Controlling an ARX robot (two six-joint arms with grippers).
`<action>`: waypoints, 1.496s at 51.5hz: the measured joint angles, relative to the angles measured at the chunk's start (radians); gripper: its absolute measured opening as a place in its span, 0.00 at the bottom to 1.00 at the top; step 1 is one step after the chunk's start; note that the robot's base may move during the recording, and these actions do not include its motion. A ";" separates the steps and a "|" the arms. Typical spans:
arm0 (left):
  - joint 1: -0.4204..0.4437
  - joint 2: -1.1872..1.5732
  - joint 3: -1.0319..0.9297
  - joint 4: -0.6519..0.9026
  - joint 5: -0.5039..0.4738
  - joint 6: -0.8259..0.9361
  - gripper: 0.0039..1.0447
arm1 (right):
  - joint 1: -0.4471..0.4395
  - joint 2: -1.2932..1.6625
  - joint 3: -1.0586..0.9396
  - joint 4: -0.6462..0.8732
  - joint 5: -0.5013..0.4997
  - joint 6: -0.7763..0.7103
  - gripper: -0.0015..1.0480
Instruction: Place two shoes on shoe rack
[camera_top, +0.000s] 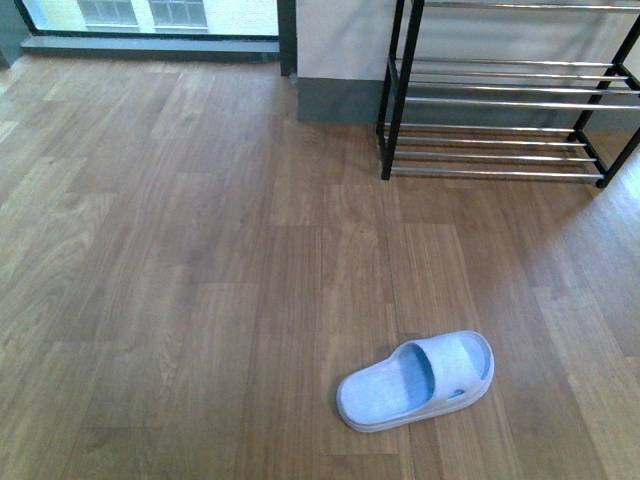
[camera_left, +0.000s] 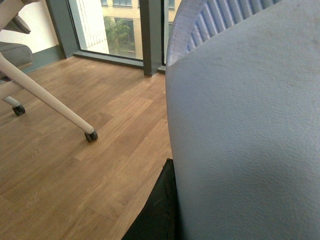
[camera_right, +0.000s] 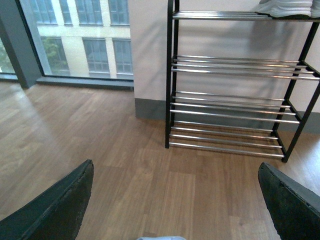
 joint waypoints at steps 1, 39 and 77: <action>0.000 0.000 0.000 0.000 0.000 0.000 0.02 | 0.000 0.000 0.000 0.000 0.000 0.000 0.91; 0.000 0.000 0.000 0.000 0.003 0.000 0.02 | 0.087 2.118 0.562 0.599 0.070 0.388 0.91; 0.000 0.000 0.000 0.000 0.003 0.000 0.02 | 0.134 2.748 1.014 0.599 0.175 0.483 0.91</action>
